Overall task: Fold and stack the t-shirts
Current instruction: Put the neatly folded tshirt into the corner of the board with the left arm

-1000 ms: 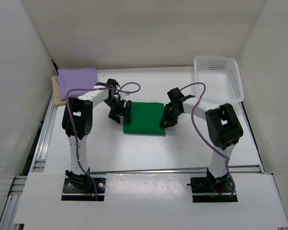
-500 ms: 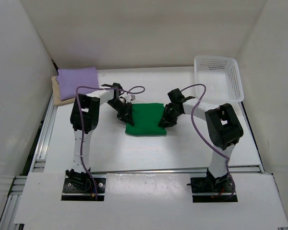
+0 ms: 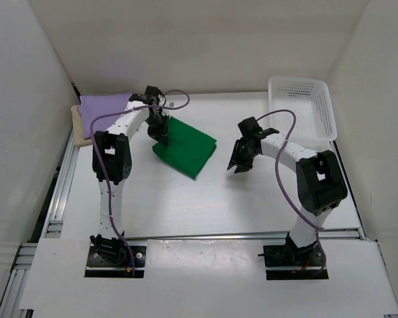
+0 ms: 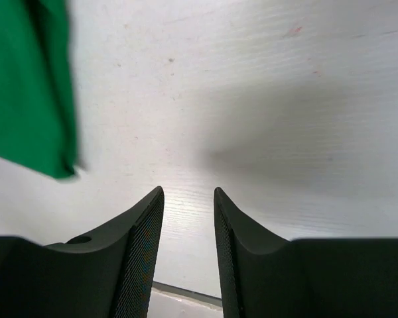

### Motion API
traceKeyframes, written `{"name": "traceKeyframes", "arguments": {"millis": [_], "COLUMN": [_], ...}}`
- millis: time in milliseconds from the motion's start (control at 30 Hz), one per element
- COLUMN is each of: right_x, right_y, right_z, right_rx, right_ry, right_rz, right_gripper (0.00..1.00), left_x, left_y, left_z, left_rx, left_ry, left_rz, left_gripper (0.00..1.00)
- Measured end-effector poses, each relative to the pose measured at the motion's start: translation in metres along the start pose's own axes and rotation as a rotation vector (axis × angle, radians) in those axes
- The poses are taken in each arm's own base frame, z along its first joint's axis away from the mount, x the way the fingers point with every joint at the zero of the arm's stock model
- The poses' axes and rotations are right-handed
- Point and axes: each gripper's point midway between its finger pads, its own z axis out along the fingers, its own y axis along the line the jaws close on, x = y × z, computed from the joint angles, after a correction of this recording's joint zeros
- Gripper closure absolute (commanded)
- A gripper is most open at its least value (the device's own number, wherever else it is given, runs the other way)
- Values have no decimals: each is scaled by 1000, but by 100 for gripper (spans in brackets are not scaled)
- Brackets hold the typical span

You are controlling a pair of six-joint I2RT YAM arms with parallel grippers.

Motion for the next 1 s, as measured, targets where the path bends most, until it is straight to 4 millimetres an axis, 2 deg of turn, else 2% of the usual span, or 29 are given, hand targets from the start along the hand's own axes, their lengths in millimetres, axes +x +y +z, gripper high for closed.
{"name": "traceKeyframes", "arguments": {"millis": [167,367,533,733,1000], "right_x": [-12,-9,-8,-4,7], "right_y": [-3,-11,-16,-21,-35], "right_z": [-14,-19,-23,-35,-33], "right_rx": [27,62,82,89,126], "right_ry": [-45,-41,-48,-72,-56], "right_rz": [-23,-33,-37,-42,-37], "right_gripper": [59,59,59,59,59], "left_x": [-54,-97,-131,-142,-128], "left_y": [34,79,102,127,182], "left_z": [-42,-81,-111,-142,-180], "left_rx": [-286,-619,-806,-912,-969], "left_ry": [-174,-344,-493,-578,-599], "left_rz": [42,20,-30,-102,-209], "left_gripper": [90,90,90,90,90]}}
